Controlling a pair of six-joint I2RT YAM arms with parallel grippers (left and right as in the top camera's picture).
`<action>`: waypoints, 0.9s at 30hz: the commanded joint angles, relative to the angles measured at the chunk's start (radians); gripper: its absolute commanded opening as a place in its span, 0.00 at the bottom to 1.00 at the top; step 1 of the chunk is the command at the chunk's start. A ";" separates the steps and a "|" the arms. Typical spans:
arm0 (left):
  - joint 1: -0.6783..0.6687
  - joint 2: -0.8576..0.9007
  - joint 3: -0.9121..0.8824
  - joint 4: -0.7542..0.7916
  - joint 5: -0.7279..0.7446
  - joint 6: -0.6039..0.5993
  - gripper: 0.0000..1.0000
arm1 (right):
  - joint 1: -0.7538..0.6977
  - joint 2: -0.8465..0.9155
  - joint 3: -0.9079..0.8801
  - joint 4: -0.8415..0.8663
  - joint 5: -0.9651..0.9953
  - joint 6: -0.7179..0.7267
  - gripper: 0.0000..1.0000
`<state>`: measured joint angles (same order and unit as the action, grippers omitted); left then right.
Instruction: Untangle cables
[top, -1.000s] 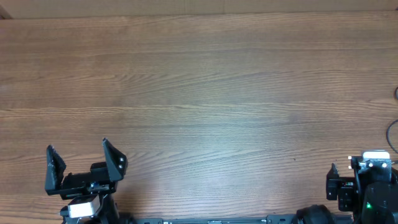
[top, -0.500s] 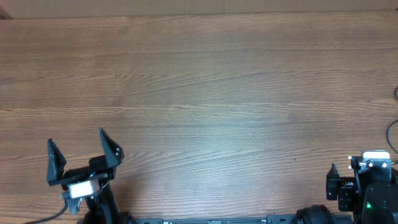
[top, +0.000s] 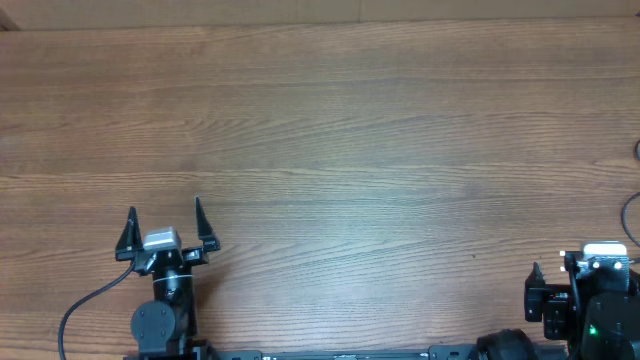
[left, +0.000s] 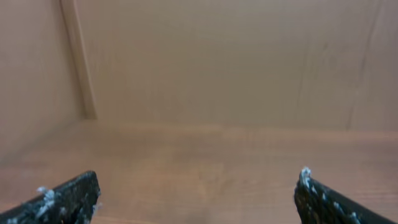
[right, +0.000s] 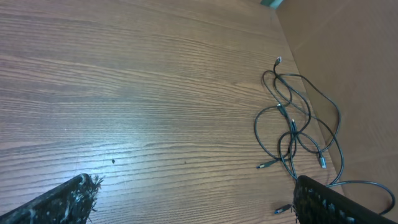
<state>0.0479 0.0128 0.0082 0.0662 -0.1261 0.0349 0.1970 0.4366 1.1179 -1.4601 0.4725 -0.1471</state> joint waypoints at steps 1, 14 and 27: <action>0.004 -0.010 -0.004 -0.080 -0.044 -0.010 0.99 | -0.002 -0.003 0.000 0.001 0.006 0.000 1.00; 0.004 -0.010 -0.004 -0.134 -0.019 0.036 1.00 | -0.002 -0.003 0.000 0.001 0.005 0.000 1.00; -0.013 -0.010 -0.003 -0.140 0.020 0.032 1.00 | -0.002 -0.003 0.000 0.001 0.005 0.000 1.00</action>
